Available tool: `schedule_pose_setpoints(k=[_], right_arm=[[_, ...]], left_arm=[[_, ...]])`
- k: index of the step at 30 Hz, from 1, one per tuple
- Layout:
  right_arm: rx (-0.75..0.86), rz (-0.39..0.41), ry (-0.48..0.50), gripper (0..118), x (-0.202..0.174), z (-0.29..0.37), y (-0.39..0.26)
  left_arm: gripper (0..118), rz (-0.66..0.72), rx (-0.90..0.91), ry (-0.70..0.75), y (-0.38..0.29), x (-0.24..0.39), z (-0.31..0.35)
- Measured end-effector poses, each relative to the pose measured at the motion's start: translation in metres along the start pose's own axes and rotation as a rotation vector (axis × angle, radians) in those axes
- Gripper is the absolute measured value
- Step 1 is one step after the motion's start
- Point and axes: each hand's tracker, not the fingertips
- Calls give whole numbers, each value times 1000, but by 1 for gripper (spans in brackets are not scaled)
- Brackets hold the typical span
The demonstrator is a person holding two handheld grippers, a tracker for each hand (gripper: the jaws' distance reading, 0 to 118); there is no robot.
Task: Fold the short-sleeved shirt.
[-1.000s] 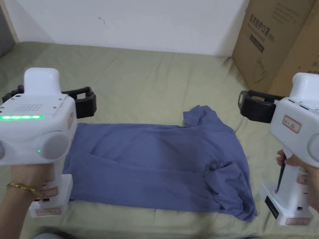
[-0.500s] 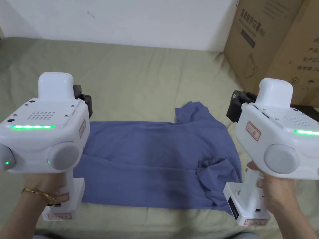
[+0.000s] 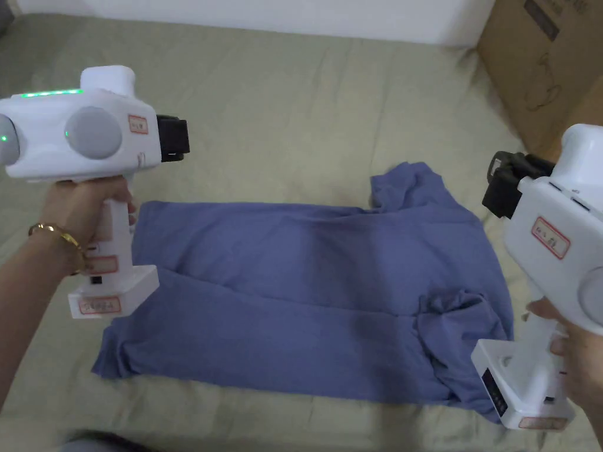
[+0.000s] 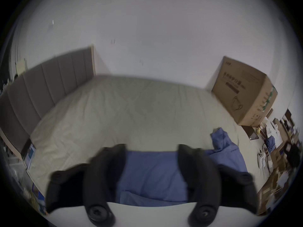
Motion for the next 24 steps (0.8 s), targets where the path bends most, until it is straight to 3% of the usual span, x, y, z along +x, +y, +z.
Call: schedule_pose_setpoints(k=[2, 7, 15, 18, 19, 20, 22, 23, 24], right_arm=[[-22, 2, 3, 0, 0, -14, -1], [-70, 19, 4, 0, 2, -44, -7], [-147, 31, -49, 0, 15, -81, -23], [-169, 21, -68, 0, 20, -90, -29], [-174, 19, -75, 0, 21, -93, -31], [-180, 15, -78, 0, 22, -95, -32], [-190, 10, -82, 0, 23, -98, -35], [-193, 12, -83, 0, 23, -100, -36], [-197, 14, -84, 0, 23, -100, -36]], left_arm=[[104, -8, -113, 66, 9, -7, -35], [105, -89, -313, 174, 12, -25, -111], [105, 45, -426, 247, -1, -57, -193], [100, 57, -489, 254, -11, -61, -208], [89, 51, -511, 255, -15, -61, -211], [59, 37, -516, 250, -18, -60, -212], [37, 24, -496, 228, -22, -57, -209], [3, 14, -483, 230, -20, -52, -207], [1, -5, -476, 223, -18, -50, -206]])
